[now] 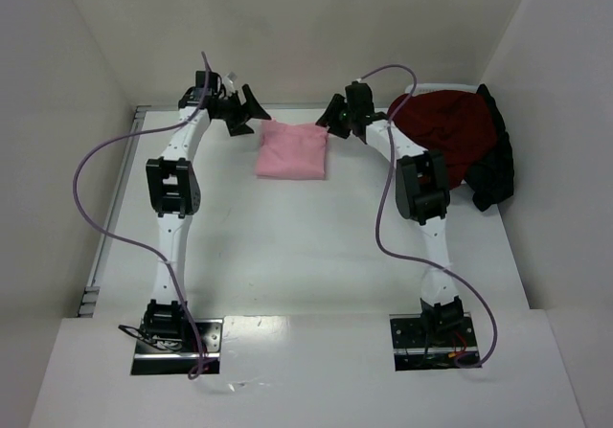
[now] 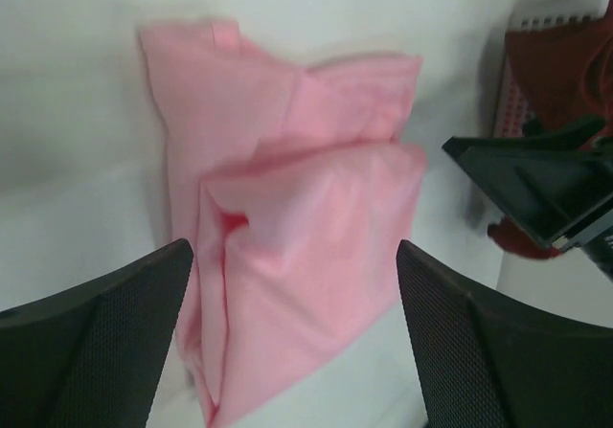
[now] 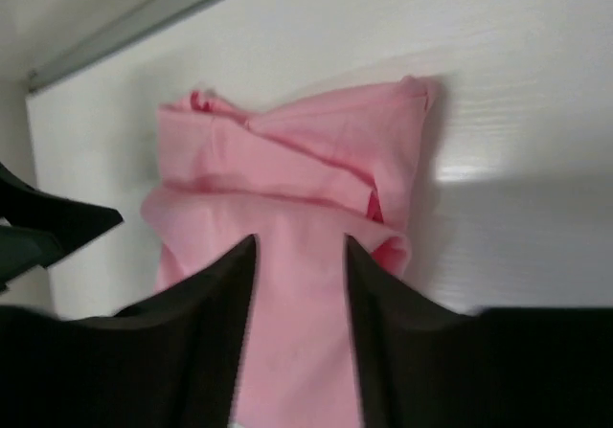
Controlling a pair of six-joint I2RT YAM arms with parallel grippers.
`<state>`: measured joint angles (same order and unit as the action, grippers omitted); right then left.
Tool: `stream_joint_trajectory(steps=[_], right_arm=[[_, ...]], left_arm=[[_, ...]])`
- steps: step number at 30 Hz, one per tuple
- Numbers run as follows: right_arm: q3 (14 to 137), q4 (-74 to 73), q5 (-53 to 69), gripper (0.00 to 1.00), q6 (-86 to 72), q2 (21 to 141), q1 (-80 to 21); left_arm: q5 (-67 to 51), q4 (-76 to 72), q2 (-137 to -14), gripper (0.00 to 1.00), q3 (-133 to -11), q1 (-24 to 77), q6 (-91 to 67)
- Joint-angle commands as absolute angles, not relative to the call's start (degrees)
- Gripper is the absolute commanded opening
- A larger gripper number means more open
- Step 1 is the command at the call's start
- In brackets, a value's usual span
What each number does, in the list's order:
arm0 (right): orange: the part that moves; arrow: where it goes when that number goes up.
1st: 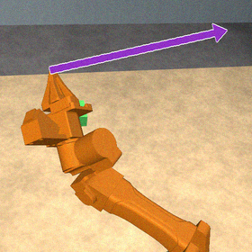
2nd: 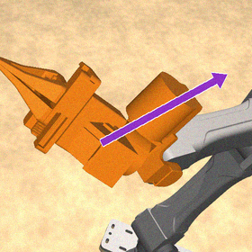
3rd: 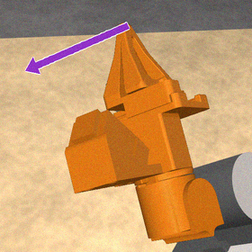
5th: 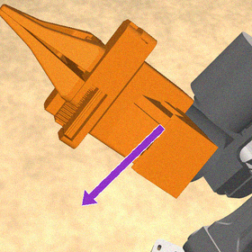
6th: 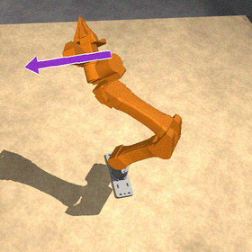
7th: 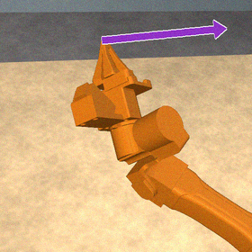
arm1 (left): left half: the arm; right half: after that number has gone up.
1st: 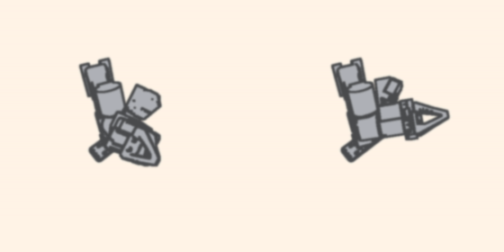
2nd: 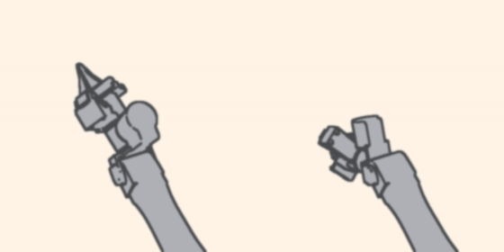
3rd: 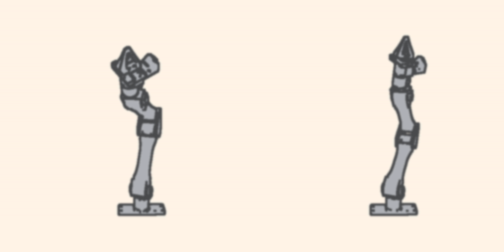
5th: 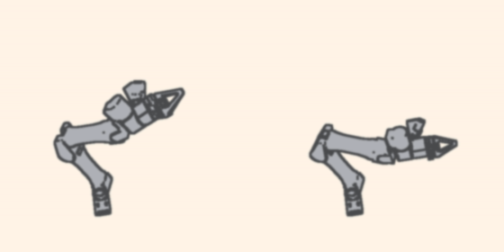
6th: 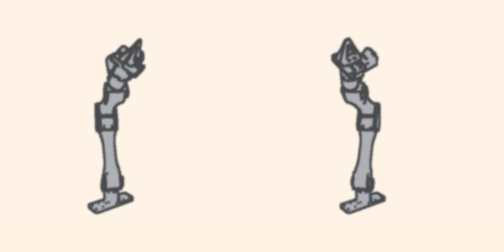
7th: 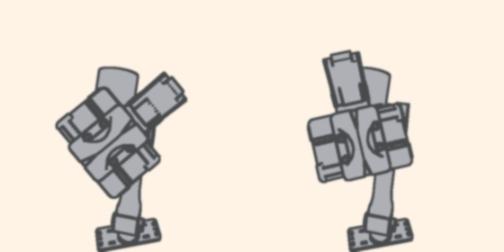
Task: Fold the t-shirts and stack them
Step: Fold the long partially folded tshirt into a neat square
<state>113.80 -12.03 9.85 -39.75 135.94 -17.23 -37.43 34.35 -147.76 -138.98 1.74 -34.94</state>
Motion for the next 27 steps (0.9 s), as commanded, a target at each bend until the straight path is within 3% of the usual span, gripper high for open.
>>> stream_joint_trajectory(steps=[1,3,7,13,20,27], right_arm=[[120.49,-12.21,9.31,0.58,-39.81,138.69,-15.74],[122.86,-14.14,9.32,0.79,-39.12,139.3,-15.73],[124.28,-17.65,9.32,0.95,-36.04,139.31,-15.73],[114.8,-15.92,12.57,0.95,-34.28,134.75,-15.73],[99.61,-10.39,13.71,0.95,-33.13,126.93,-18.02],[93.87,-8.53,15.64,0.9,-33.66,125.24,-21.0]], left_arm=[[-35.08,41.18,-153.17,0.95,-156.44,0.27,-34.02],[-35.07,40.52,-153.02,0.97,-155.84,-0.35,-34.01],[-32.7,44.37,-151.52,0.98,-155.83,-0.35,-28.66],[-27.43,47.03,-145.73,0.98,-147.07,2.46,-20.93],[-29.61,31.04,-128.79,0.98,-113.15,3.25,-22.58],[-30.94,28.13,-126.22,0.94,-102.84,4.48,-22.59]])
